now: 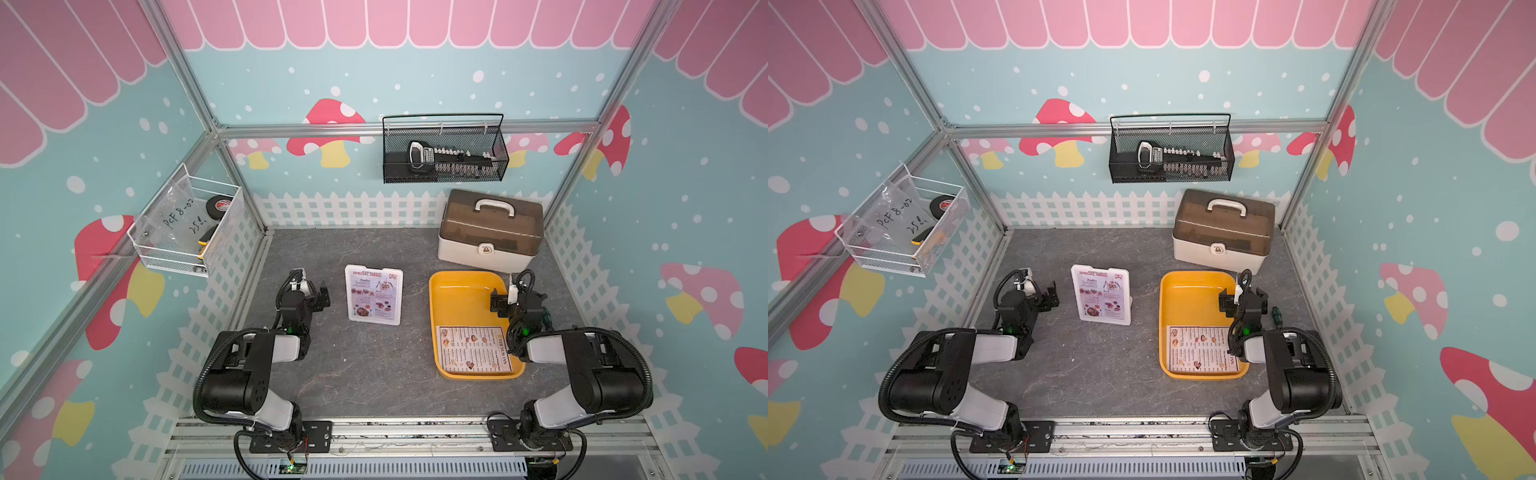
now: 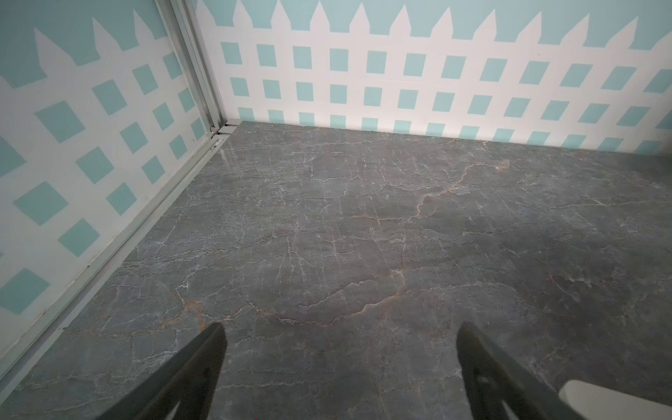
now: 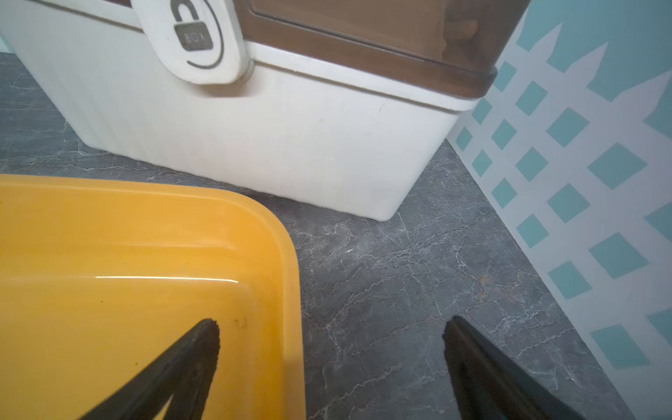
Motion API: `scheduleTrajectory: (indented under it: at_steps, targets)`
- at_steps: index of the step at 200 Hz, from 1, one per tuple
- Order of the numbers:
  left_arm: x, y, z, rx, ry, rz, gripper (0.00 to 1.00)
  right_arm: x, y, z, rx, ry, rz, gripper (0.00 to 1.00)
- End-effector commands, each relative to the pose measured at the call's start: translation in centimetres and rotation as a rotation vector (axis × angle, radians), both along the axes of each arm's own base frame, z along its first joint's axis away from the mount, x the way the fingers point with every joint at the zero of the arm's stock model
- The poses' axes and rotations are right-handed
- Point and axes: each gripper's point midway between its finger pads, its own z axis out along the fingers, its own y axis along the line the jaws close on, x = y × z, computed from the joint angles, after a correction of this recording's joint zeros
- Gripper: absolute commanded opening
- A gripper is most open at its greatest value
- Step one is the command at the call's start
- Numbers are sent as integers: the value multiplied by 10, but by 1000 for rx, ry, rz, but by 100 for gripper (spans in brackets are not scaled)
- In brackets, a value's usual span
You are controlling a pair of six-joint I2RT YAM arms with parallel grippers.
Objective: Replace the menus in the menu holders
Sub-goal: Take out the menu from the menu holder.
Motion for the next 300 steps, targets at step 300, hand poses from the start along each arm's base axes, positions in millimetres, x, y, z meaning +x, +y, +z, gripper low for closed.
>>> scheduleTrajectory:
  at_steps: [300]
  targets:
    - [-87,24,5,-406,542,532,99,-15,368,208,33,158,1277,71]
